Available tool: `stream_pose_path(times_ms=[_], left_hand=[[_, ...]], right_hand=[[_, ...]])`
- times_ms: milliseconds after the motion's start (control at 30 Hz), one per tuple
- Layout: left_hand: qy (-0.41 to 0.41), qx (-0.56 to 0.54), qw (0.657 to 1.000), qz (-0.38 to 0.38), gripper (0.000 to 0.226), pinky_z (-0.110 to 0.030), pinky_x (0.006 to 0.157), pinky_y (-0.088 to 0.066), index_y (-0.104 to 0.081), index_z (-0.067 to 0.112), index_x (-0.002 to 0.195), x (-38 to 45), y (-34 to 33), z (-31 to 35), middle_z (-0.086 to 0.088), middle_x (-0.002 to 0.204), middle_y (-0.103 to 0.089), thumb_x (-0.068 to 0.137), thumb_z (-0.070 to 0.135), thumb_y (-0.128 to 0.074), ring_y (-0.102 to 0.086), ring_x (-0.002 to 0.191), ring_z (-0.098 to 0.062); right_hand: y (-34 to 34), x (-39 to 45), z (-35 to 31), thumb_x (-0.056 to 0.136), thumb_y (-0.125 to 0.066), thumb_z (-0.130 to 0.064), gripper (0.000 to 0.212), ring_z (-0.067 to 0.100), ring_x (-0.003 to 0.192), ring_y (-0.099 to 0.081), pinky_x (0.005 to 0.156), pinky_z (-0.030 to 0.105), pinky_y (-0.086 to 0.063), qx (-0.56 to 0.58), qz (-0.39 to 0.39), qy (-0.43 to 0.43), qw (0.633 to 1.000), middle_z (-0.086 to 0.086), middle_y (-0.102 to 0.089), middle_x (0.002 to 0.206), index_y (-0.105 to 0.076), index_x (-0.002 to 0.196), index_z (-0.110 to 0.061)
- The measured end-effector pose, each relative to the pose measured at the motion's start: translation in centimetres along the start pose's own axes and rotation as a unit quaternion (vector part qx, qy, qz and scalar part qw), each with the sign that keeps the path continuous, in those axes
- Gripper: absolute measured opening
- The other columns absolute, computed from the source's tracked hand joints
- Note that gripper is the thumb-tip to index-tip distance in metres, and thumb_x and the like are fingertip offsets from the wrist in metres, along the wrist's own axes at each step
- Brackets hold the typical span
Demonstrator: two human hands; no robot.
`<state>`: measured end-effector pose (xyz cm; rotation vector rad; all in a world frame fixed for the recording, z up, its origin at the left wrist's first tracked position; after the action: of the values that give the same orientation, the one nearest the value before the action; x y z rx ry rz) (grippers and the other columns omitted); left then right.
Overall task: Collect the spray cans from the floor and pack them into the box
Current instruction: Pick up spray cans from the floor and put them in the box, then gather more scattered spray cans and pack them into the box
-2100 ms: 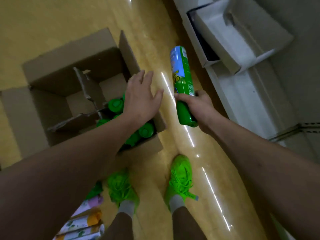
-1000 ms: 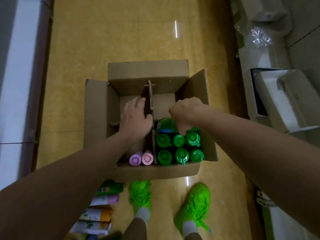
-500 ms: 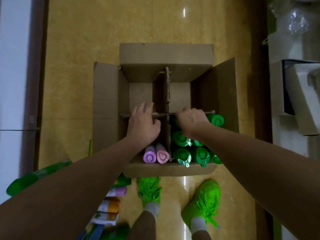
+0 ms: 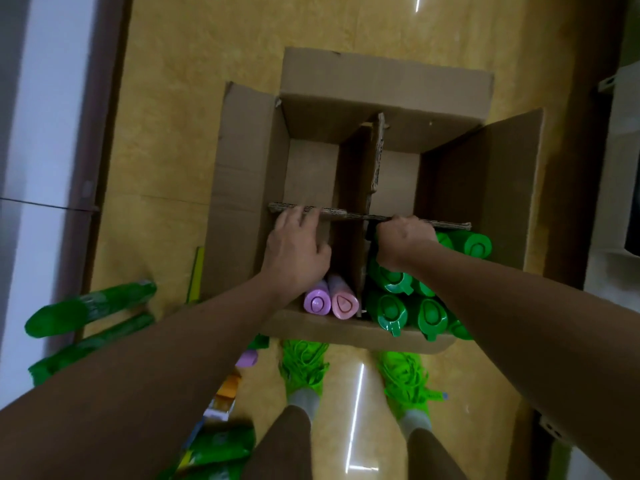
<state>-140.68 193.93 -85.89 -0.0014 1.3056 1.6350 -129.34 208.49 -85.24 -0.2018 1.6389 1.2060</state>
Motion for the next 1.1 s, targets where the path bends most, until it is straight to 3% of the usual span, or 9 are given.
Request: stream_pose_path(times_ms=[133,300,400,600,767,900,1100], left_hand=[[0.034,-0.013,0.999,0.030,0.065,-0.046,0.120,-0.025,-0.032,0.016,0.153,-1.2,-0.6,0.0,-0.013,0.160,-0.028,0.094,0.031,-0.056,-0.021,0.148,-0.031],[0.100,-0.045,0.992,0.067,0.066,-0.045,0.119,-0.022,-0.030,0.016,0.154,-4.3,-1.3,0.1,-0.015,0.160,-0.025,0.096,0.036,-0.055,-0.019,0.148,-0.032],[0.142,-0.069,0.984,0.088,0.066,-0.044,0.120,-0.021,-0.026,0.018,0.155,-6.8,-1.4,-0.2,-0.012,0.162,-0.021,0.098,0.037,-0.053,-0.016,0.149,-0.031],[0.212,-0.097,0.961,0.149,0.068,-0.044,0.116,-0.029,-0.035,0.011,0.151,-12.8,-2.7,-2.7,-0.020,0.153,-0.036,0.092,0.037,-0.058,-0.032,0.141,-0.035],[0.268,-0.126,0.938,0.179,0.068,-0.043,0.113,-0.030,-0.036,0.010,0.151,-19.5,-5.4,-5.9,-0.018,0.154,-0.034,0.093,0.034,-0.060,-0.030,0.141,-0.035],[0.316,-0.172,0.912,0.200,0.068,-0.044,0.116,-0.026,-0.033,0.011,0.153,-24.1,-8.7,-9.4,-0.016,0.159,-0.029,0.096,0.037,-0.058,-0.024,0.146,-0.035],[0.379,-0.223,0.873,0.211,0.068,-0.046,0.116,-0.028,-0.034,0.011,0.153,-30.7,-13.7,-13.8,-0.019,0.157,-0.030,0.095,0.037,-0.057,-0.025,0.145,-0.037]], right_hand=[[-0.6,-0.9,-1.1,0.088,-0.059,-0.039,0.046,0.036,0.119,-0.047,0.094,0.053,-0.041,-0.019,0.050,0.044,0.998,0.015,-0.051,0.127,-0.054,0.128,-0.017],[-1.6,-3.2,-2.6,0.085,-0.060,-0.041,0.056,0.041,0.129,-0.035,0.103,0.065,-0.029,-0.061,0.109,0.107,0.986,0.018,-0.043,0.138,-0.048,0.134,-0.016],[-1.9,-4.5,-3.7,0.087,-0.060,-0.038,0.056,0.040,0.132,-0.033,0.105,0.063,-0.030,-0.074,0.122,0.133,0.981,0.018,-0.042,0.141,-0.045,0.138,-0.017],[-2.7,-7.5,-8.1,0.090,-0.058,-0.033,0.059,0.036,0.130,-0.034,0.103,0.053,-0.034,-0.098,0.122,0.236,0.959,0.016,-0.040,0.141,-0.037,0.143,-0.018],[-5.8,-10.3,-13.5,0.093,-0.050,-0.031,0.055,0.034,0.130,-0.037,0.102,0.047,-0.037,-0.110,0.107,0.337,0.929,0.012,-0.041,0.142,-0.035,0.145,-0.021],[-10.0,-11.3,-18.1,0.089,-0.054,-0.033,0.061,0.037,0.126,-0.041,0.101,0.046,-0.040,-0.149,0.102,0.368,0.912,0.016,-0.040,0.144,-0.035,0.144,-0.014],[-15.7,-13.8,-22.4,0.088,-0.056,-0.036,0.054,0.034,0.116,-0.048,0.096,0.044,-0.043,-0.204,0.081,0.395,0.892,0.015,-0.050,0.128,-0.043,0.134,-0.012]])
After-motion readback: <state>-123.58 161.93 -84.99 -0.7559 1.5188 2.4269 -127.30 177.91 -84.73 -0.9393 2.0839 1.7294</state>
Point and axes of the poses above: each hand's wrist, its own x-axis towards the middle knuckle, its own y-axis out of the back of the hand, z = x × y, the point moved 2 cm from there along x, towards the middle knuckle
